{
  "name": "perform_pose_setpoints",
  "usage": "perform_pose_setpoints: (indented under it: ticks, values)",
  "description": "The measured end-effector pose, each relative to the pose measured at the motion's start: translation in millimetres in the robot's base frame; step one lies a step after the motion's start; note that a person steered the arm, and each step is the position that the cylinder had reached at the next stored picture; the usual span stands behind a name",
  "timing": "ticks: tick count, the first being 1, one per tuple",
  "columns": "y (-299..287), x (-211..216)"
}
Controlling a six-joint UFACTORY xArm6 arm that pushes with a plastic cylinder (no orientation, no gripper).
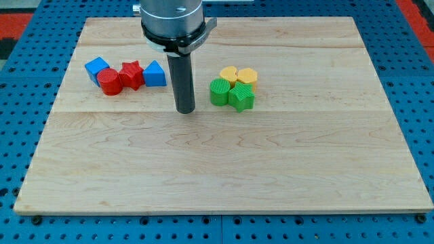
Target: Move your arm towards the green star
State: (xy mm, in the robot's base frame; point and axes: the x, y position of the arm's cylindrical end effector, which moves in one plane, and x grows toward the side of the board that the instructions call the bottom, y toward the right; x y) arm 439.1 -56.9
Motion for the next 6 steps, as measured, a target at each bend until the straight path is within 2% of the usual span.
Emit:
perform_pose_setpoints:
  ticks: [2, 4, 6]
  values:
    - [0.8, 0.4]
    - [46.4, 19.6]
    - [73.3, 17.6]
